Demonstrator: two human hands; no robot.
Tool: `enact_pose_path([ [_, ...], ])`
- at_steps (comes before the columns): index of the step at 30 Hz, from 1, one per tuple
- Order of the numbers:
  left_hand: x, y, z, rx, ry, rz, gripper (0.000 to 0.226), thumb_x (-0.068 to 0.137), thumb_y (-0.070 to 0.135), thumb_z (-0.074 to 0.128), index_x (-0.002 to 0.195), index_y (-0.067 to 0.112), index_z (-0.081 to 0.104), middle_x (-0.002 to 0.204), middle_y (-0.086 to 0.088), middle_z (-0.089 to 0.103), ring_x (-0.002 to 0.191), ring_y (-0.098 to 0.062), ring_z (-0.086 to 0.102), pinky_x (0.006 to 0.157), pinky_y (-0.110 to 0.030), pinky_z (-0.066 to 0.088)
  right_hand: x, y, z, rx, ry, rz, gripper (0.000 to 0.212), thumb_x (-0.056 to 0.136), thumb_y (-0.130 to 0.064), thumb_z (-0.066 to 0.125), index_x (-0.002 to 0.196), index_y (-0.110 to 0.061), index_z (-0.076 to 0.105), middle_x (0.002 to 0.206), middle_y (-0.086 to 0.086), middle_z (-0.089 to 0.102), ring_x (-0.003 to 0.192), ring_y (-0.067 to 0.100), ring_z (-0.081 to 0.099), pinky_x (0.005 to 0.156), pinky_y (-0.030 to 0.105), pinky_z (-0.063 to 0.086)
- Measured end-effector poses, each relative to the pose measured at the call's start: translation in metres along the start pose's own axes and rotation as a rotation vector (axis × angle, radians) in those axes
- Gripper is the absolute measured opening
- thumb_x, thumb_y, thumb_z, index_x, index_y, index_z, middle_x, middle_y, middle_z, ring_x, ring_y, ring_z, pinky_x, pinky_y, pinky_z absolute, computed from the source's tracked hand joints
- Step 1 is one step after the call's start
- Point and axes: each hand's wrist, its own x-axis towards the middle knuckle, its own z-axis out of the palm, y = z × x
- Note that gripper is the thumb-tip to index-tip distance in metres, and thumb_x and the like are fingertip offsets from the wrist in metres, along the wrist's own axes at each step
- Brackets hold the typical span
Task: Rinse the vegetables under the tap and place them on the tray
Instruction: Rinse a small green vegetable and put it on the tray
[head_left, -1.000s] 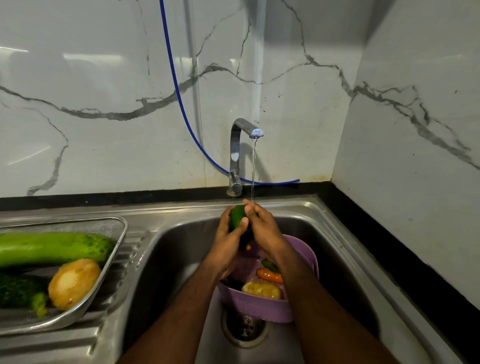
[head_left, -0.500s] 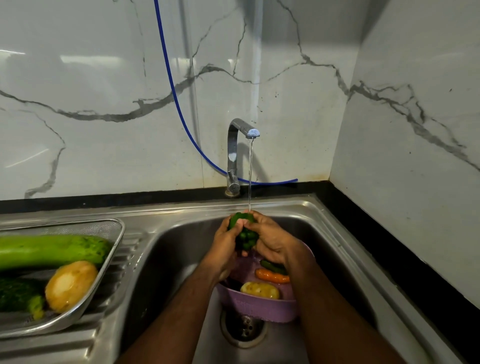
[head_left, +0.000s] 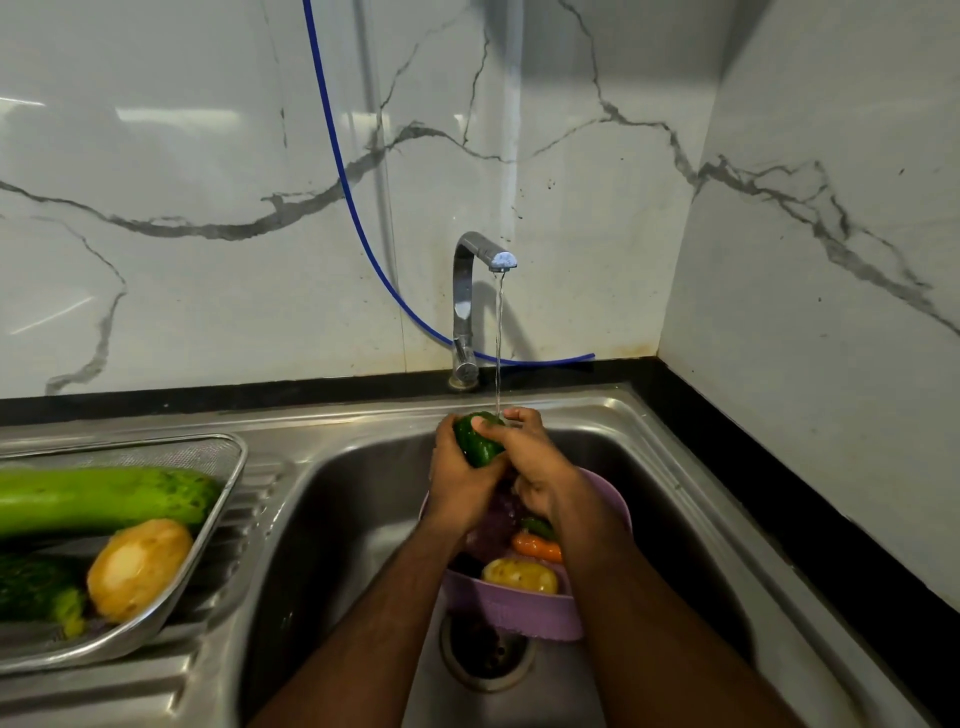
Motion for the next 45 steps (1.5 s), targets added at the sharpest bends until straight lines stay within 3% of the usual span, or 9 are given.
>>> enact_pose_path([
  [4,0.001,0.003,-0.015,-0.148,-0.054,-0.155,0.063,0.079,0.023,0.081,0.133,0.021,0.05,0.122,-0.006,0.066,0.108,-0.02,0.065,0.093,-0.039,0.055,-0.004,-0.005,0.004,0.041,-0.01,-0.068,0.012,0.103,-0.019,0.058,0.109,-0.013,0.067,0.115,0.017,0.071,0.108,0.031,0.069,0.097,0.048,0.058],
  [7,-0.001,0.012,-0.015,-0.415,-0.112,-0.315,0.028,0.099,0.024,0.054,0.126,0.015,0.059,0.118,-0.016,0.069,0.104,-0.03,0.067,0.091,-0.047,0.054,-0.004,-0.006,0.001,0.023,0.026,-0.055,0.018,0.108,-0.024,0.048,0.112,-0.02,0.065,0.114,0.012,0.067,0.106,0.029,0.067,0.086,0.045,0.061],
  [10,0.0,0.012,-0.012,-0.369,-0.066,-0.344,0.027,0.104,0.018,0.046,0.121,0.006,0.062,0.108,-0.018,0.071,0.098,-0.032,0.069,0.091,-0.051,0.055,-0.002,-0.001,0.0,-0.038,-0.028,-0.041,0.016,0.107,-0.024,0.051,0.118,-0.02,0.063,0.124,0.016,0.067,0.107,0.029,0.068,0.075,0.038,0.061],
  [15,0.004,0.011,-0.015,-0.375,-0.017,-0.346,0.026,0.104,0.017,0.046,0.12,0.005,0.063,0.103,-0.018,0.071,0.08,-0.025,0.069,0.052,-0.027,0.054,-0.001,0.007,0.0,-0.146,-0.122,-0.065,0.052,0.101,-0.022,0.062,0.148,-0.033,0.044,0.137,0.008,0.057,0.113,0.03,0.066,0.079,0.042,0.064],
  [20,0.003,0.008,-0.003,-0.323,-0.034,-0.182,0.026,0.099,0.009,0.054,0.124,0.012,0.061,0.114,-0.014,0.07,0.105,-0.029,0.069,0.09,-0.047,0.058,0.003,0.005,0.008,-0.331,0.255,-0.319,0.04,0.102,-0.049,0.054,0.129,-0.021,0.062,0.124,0.006,0.067,0.108,0.02,0.063,0.084,0.033,0.053],
  [24,0.001,0.002,-0.002,0.022,-0.145,0.068,0.035,0.094,0.011,0.062,0.124,0.028,0.057,0.12,0.0,0.066,0.109,-0.014,0.064,0.095,-0.036,0.055,-0.001,-0.003,0.0,-0.127,0.273,-0.105,0.032,0.094,-0.061,0.06,0.097,-0.029,0.064,0.103,0.002,0.069,0.096,0.019,0.065,0.092,0.042,0.057],
  [32,0.011,0.002,-0.012,-0.228,0.029,-0.197,0.023,0.1,0.019,0.053,0.118,0.013,0.067,0.109,-0.012,0.073,0.104,-0.028,0.069,0.097,-0.051,0.054,-0.008,0.0,-0.015,0.017,-0.224,0.057,0.038,0.1,-0.016,0.062,0.136,-0.027,0.055,0.133,0.013,0.062,0.12,0.033,0.062,0.094,0.053,0.058],
  [39,0.006,0.002,-0.007,-0.129,0.006,-0.045,0.034,0.096,0.014,0.06,0.129,0.023,0.059,0.121,-0.005,0.068,0.112,-0.022,0.065,0.1,-0.048,0.053,0.007,0.011,0.01,-0.202,0.174,-0.137,0.042,0.105,-0.054,0.044,0.137,-0.029,0.053,0.127,0.008,0.063,0.108,0.024,0.063,0.095,0.051,0.056],
  [45,0.003,0.006,-0.013,-0.055,0.025,0.007,0.023,0.1,0.027,0.056,0.119,0.023,0.067,0.113,0.0,0.071,0.107,-0.016,0.067,0.098,-0.043,0.054,0.015,0.006,0.004,0.046,0.182,0.058,0.047,0.105,-0.053,0.043,0.132,-0.017,0.057,0.118,0.018,0.066,0.106,0.034,0.067,0.096,0.054,0.057],
])
